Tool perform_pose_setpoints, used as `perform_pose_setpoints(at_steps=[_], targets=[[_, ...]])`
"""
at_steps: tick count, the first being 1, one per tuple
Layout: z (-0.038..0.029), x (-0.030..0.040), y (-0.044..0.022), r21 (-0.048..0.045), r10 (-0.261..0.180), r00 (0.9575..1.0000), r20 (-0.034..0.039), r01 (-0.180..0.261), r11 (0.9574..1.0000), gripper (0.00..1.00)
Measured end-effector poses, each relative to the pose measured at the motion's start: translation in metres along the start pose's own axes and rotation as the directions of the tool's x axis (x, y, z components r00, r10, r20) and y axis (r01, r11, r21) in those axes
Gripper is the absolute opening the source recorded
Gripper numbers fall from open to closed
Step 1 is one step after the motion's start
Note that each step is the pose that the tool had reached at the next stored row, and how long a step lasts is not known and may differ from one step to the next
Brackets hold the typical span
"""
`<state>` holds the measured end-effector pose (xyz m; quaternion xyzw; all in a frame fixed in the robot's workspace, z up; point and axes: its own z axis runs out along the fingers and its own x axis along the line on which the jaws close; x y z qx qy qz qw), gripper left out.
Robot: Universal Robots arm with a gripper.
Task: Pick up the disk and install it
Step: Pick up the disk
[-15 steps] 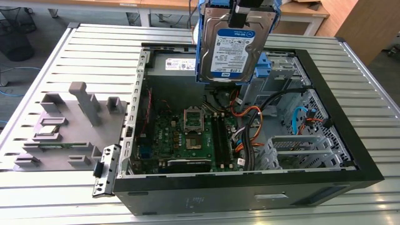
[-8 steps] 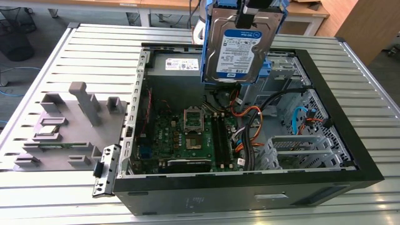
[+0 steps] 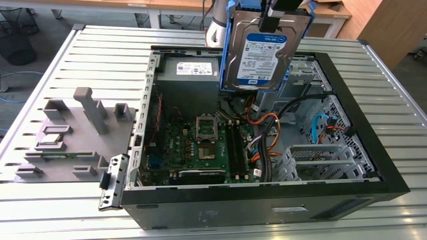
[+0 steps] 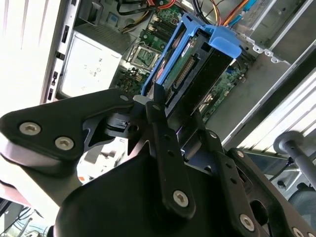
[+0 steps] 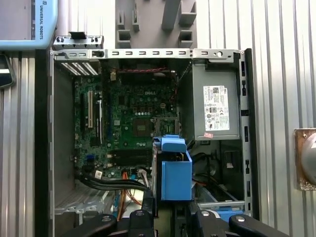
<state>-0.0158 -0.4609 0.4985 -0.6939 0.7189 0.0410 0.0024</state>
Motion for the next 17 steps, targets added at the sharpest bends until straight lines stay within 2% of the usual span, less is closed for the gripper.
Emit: perform_pose_setpoints(at_steps=[17], targets=[[-0.0019, 0.0194, -0.013, 0.0003, 0.007, 1.0, -0.0009, -0.007, 1.0, 0.35]])
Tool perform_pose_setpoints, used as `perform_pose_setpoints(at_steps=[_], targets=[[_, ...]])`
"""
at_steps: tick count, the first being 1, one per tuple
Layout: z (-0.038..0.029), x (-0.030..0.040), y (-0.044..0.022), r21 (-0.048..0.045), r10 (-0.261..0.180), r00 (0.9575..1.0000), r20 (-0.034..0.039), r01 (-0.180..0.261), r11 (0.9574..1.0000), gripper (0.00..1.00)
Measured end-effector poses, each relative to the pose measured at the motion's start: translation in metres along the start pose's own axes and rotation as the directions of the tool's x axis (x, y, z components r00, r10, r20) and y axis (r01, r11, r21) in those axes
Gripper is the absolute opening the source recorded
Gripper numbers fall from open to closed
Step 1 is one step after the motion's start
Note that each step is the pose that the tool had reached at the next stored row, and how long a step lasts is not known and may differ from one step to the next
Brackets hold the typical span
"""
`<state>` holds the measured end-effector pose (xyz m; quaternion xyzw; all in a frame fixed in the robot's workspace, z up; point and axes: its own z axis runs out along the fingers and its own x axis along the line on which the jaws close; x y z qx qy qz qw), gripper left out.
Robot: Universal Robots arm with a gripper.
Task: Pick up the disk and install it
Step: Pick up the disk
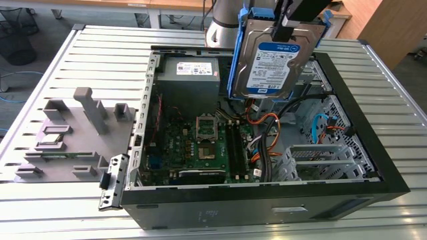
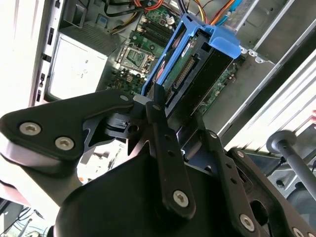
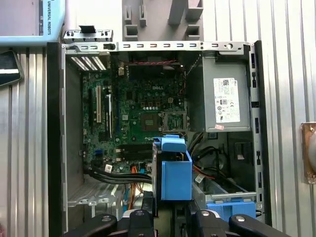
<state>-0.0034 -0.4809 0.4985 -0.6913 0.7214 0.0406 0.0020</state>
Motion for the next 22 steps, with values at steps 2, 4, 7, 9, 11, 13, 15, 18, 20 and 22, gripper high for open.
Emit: perform_pose_setpoints(at_steps=[2, 4, 7, 9, 11, 13, 15, 18, 20, 22], targets=[[-0.0003, 0.0025, -0.0016, 0.0, 0.001, 1.0, -0.0003, -0.001, 1.0, 0.35], [-0.0005, 0.005, -0.003, 0.0001, 0.001, 1.0, -0.0005, -0.001, 1.0, 0.35], [-0.0008, 0.0086, -0.0051, 0.0001, 0.003, 1.0, -0.0009, -0.003, 1.0, 0.35], [-0.0011, 0.0112, -0.0067, 0.0001, 0.003, 1.0, -0.0011, -0.003, 1.0, 0.35], [-0.0013, 0.0135, -0.0081, 0.0001, 0.004, 1.0, -0.0014, -0.004, 1.0, 0.35], [-0.0015, 0.016, -0.0096, 0.0001, 0.005, 1.0, -0.0015, -0.005, 1.0, 0.35], [-0.0018, 0.0184, -0.0111, 0.0001, 0.006, 1.0, -0.0018, -0.006, 1.0, 0.35], [-0.0021, 0.022, -0.0133, 0.0002, 0.007, 1.0, -0.0021, -0.007, 1.0, 0.35], [-0.0023, 0.0245, -0.0148, 0.0002, 0.008, 1.0, -0.0023, -0.008, 1.0, 0.35], [-0.0026, 0.0269, -0.0163, 0.0002, 0.008, 1.0, -0.0026, -0.008, 1.0, 0.35]])
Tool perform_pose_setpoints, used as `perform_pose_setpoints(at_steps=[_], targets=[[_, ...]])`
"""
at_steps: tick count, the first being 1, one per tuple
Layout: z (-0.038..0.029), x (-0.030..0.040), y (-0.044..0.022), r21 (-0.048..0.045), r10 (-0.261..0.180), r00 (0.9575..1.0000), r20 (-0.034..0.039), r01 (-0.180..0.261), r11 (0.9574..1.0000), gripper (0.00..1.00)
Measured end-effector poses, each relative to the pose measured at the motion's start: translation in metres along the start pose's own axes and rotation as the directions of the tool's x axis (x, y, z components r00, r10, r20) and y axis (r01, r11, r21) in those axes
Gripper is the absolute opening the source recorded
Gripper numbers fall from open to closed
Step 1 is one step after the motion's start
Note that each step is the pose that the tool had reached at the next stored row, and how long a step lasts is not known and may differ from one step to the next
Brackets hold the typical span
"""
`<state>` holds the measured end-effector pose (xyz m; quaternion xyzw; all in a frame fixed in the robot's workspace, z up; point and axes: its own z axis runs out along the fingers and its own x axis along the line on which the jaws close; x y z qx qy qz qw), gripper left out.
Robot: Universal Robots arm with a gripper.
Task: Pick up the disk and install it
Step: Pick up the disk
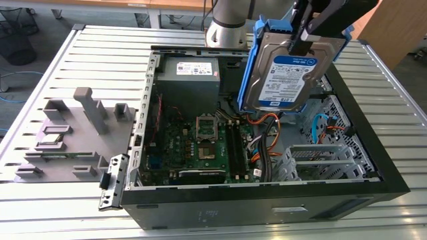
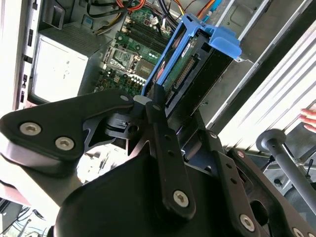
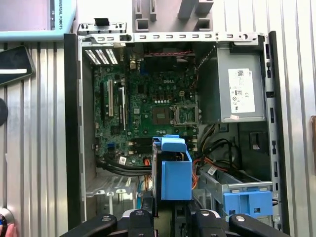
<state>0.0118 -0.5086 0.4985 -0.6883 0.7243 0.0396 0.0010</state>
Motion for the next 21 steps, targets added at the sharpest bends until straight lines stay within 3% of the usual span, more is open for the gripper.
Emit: perform_pose_setpoints(at_steps=[16, 21], targets=[[-0.0016, 0.0182, -0.0114, 0.0003, 0.006, 1.0, -0.0025, -0.006, 1.0, 0.35], [-0.0017, 0.0191, -0.0122, 0.0003, 0.007, 1.0, -0.0028, -0.007, 1.0, 0.35]])
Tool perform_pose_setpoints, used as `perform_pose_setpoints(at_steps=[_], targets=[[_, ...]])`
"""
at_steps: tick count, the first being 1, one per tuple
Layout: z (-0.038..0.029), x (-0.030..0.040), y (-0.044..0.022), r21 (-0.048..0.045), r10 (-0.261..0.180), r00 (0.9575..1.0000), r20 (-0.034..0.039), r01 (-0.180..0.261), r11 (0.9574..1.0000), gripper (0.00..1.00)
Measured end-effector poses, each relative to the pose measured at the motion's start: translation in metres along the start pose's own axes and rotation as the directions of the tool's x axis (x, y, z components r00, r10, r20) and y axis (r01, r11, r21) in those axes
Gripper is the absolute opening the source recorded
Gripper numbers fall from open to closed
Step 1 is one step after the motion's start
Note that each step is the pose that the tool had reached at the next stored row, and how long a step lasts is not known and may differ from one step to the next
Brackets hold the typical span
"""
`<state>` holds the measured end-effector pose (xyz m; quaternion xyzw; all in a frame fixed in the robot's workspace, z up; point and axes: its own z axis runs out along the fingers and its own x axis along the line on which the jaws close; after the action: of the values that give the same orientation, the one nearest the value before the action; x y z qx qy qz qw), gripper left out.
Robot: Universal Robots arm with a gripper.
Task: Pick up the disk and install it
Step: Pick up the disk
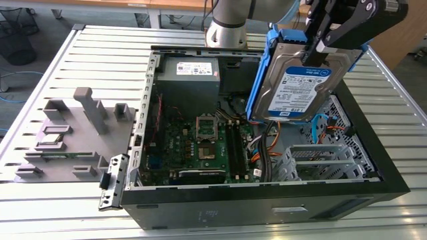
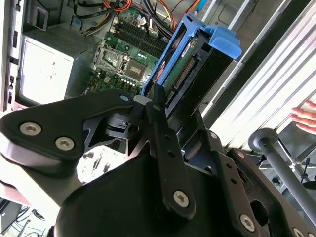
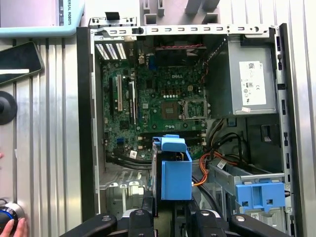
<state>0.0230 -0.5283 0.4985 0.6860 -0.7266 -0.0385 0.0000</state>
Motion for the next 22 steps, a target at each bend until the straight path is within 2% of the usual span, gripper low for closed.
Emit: perform_pose_setpoints(at_steps=[7, 16, 22], targets=[[0.0001, 0.0, -0.0011, 0.0, 0.0, 1.0, -0.0003, 0.0, 1.0, 0.35], [0.0005, 0.0, -0.0129, 0.0, 0.0, 1.0, -0.0047, 0.0, 1.0, 0.35], [0.0017, 0.002, -0.0179, 0.0, 0.0, 1.0, -0.0057, 0.0, 1.0, 0.35]])
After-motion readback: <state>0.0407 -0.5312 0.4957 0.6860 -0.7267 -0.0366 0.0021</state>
